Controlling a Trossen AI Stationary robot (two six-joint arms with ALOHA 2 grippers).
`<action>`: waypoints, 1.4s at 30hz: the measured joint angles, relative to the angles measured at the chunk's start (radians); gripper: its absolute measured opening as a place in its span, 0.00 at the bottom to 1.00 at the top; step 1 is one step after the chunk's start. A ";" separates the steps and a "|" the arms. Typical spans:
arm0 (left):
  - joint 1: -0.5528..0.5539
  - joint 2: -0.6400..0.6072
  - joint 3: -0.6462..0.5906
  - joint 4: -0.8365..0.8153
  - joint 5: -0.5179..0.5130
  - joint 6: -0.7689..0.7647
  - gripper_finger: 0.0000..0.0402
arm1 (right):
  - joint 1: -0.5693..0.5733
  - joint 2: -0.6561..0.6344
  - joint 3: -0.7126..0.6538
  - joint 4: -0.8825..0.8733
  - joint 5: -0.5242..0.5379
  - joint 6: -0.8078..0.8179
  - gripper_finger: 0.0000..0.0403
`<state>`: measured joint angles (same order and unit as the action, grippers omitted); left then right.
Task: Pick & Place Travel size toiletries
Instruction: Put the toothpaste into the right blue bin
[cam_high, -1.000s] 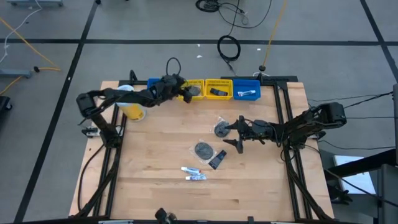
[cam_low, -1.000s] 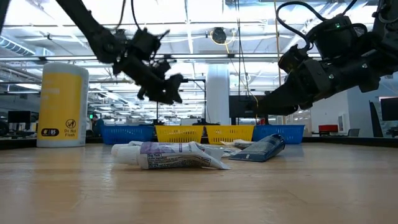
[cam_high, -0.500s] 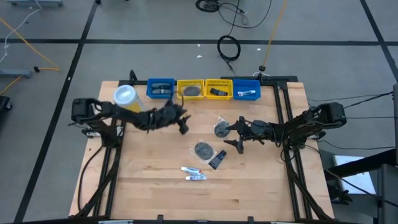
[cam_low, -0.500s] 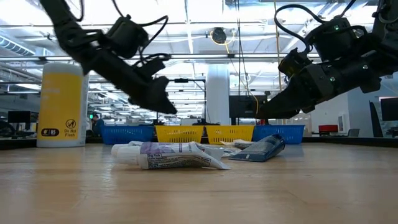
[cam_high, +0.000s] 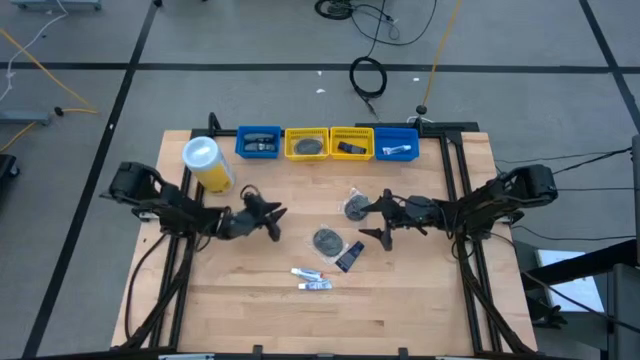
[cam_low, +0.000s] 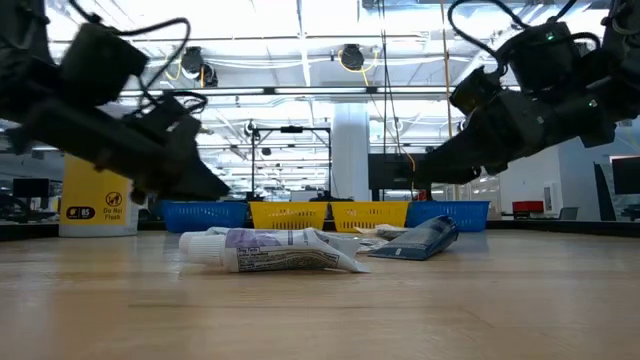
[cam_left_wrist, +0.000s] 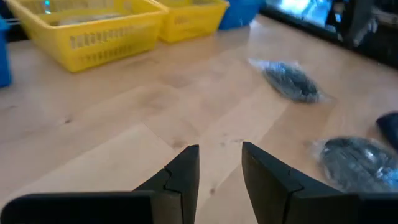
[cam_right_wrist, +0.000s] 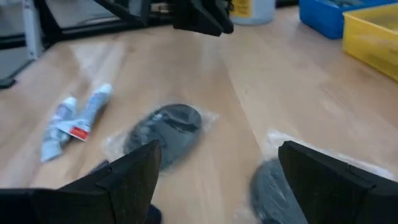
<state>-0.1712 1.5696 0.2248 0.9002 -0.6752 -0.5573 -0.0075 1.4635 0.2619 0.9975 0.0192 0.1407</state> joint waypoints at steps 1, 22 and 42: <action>-0.031 0.000 -0.006 0.014 -0.044 -0.031 0.29 | 0.008 0.000 0.000 0.012 -0.011 -0.003 0.79; -0.258 0.277 0.209 0.018 -0.531 -0.247 0.29 | 0.140 0.275 0.476 -0.291 -0.020 -0.020 0.72; -0.372 0.276 0.210 -0.066 -0.539 -0.357 0.29 | 0.297 0.550 0.793 -0.412 0.191 0.103 0.63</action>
<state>-0.5428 1.8458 0.4347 0.8340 -1.2144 -0.9144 0.2897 2.0135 1.0548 0.5854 0.2103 0.2442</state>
